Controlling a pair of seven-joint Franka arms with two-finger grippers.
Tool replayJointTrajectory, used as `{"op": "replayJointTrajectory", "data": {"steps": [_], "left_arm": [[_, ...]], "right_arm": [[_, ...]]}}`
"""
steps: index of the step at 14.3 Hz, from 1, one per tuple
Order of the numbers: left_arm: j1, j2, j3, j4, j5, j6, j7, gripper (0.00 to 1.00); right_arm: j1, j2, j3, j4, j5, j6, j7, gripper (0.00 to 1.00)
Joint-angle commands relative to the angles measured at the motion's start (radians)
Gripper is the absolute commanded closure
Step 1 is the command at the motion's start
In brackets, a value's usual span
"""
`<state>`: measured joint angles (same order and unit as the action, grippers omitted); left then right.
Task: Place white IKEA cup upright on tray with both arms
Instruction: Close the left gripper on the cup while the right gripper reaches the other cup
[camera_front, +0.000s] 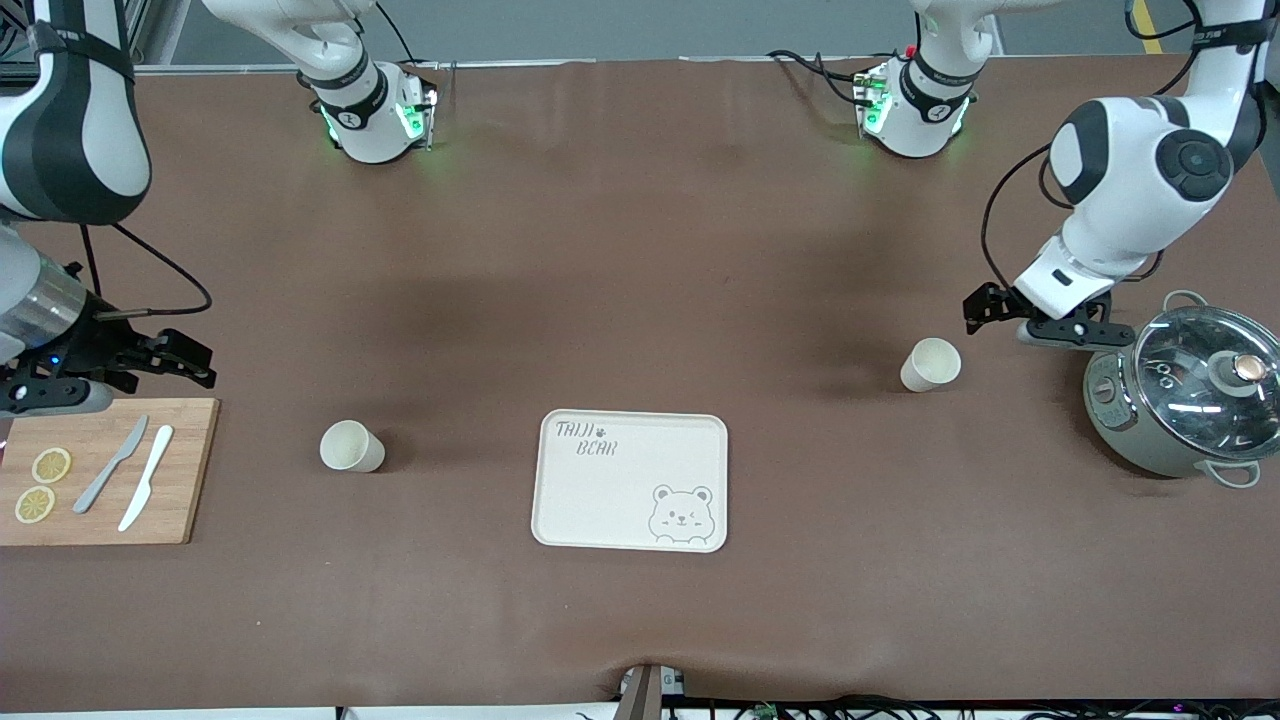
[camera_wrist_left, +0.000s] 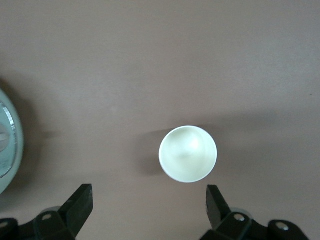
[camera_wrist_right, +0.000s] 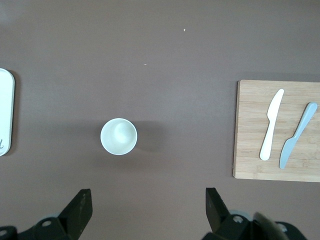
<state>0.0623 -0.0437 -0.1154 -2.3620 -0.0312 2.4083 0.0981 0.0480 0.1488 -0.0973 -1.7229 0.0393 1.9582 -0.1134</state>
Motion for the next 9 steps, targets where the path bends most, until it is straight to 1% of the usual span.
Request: {"op": "replayJointTrajectory", "data": {"steps": [1, 3, 9], "left_arm": [[0.002, 0.047, -0.02, -0.014, -0.027, 0.076, 0.018, 0.0], [0.002, 0.083, -0.02, -0.023, -0.026, 0.13, 0.018, 0.0], [0.001, 0.186, -0.02, -0.022, -0.015, 0.248, 0.02, 0.0]], "right_arm": [[0.004, 0.017, -0.001, -0.006, -0.007, 0.019, 0.014, 0.0], [0.006, 0.044, -0.001, -0.007, -0.007, 0.031, 0.014, 0.0], [0.02, 0.078, -0.001, -0.012, -0.007, 0.037, 0.014, 0.0]]}}
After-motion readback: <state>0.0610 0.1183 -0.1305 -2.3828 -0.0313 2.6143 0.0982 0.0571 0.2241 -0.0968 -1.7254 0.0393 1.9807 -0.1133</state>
